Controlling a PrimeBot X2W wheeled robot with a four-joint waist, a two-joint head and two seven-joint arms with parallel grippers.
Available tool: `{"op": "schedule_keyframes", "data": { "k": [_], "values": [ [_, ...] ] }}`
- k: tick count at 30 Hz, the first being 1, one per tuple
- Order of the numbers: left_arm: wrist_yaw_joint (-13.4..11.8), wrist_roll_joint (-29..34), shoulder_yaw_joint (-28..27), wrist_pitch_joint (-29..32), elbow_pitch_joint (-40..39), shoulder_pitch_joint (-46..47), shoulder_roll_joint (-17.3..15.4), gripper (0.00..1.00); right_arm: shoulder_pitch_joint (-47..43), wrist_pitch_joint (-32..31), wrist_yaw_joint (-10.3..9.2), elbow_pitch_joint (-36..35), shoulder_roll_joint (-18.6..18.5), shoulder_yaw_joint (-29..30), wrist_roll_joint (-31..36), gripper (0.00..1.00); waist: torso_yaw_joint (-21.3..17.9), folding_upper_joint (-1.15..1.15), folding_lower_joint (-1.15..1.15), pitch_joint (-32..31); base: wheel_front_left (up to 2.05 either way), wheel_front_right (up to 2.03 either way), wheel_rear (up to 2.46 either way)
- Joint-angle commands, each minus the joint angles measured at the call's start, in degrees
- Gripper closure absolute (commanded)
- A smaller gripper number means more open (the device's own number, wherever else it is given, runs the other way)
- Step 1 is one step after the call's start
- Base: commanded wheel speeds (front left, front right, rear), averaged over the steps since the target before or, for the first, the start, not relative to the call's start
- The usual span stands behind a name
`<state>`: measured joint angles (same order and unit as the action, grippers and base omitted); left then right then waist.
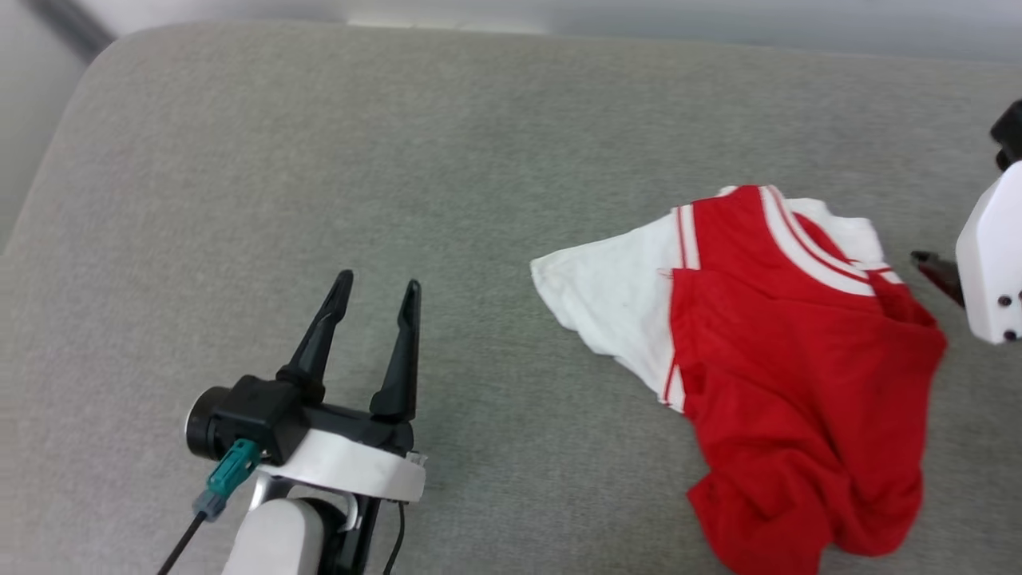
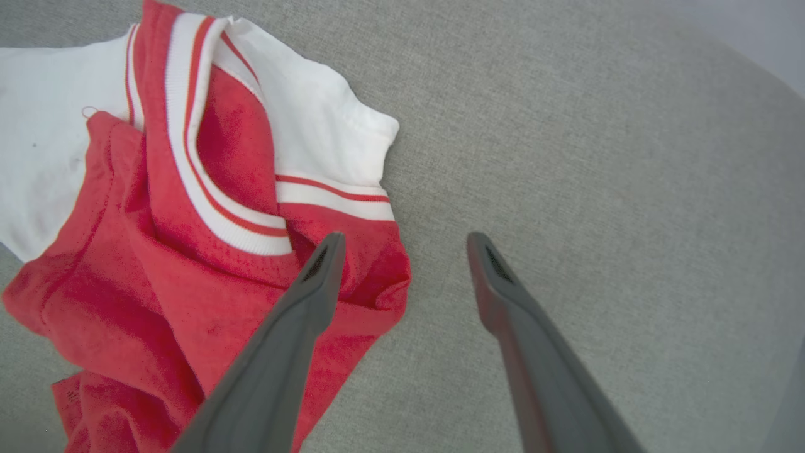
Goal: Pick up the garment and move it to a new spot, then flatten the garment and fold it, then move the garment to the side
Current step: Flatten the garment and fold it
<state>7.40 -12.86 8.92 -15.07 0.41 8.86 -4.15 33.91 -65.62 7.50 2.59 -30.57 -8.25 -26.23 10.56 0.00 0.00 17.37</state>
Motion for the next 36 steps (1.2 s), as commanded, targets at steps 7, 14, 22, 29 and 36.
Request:
{"op": "schedule_keyframes", "data": {
  "k": [7,14,22,29,36],
  "values": [
    [0.09,-1.43,2.99,-0.15,-1.06,3.14,1.06,0.00,7.61,-0.84,-0.03,11.68,-1.76,-1.75,1.72,0.00,8.58,0.00,0.00,6.33,0.00,0.00,0.00],
    [0.09,-2.29,4.31,-0.15,-2.05,4.08,1.30,0.00,8.60,-0.79,-0.02,17.09,-3.19,-5.01,1.68,0.00,10.79,0.00,0.00,8.10,0.00,0.00,0.00],
    [-0.33,-2.87,3.87,-0.15,-1.70,3.77,1.30,0.00,2.81,0.82,-0.03,21.89,-4.10,-7.09,-0.10,1.00,10.91,0.00,0.00,7.80,0.00,0.00,0.00],
    [-0.15,-1.36,1.53,-0.15,-0.85,2.55,1.30,0.00,4.05,7.77,-0.05,23.12,-3.02,-1.80,-1.42,1.00,6.75,0.00,0.00,4.29,0.00,0.00,0.00],
    [-0.05,-0.36,-1.40,-0.15,-0.65,0.63,1.28,0.00,1.52,14.50,-0.03,22.92,-1.80,3.44,-2.04,1.00,0.43,0.00,0.00,-0.49,0.00,0.00,0.00]
  ]
}}
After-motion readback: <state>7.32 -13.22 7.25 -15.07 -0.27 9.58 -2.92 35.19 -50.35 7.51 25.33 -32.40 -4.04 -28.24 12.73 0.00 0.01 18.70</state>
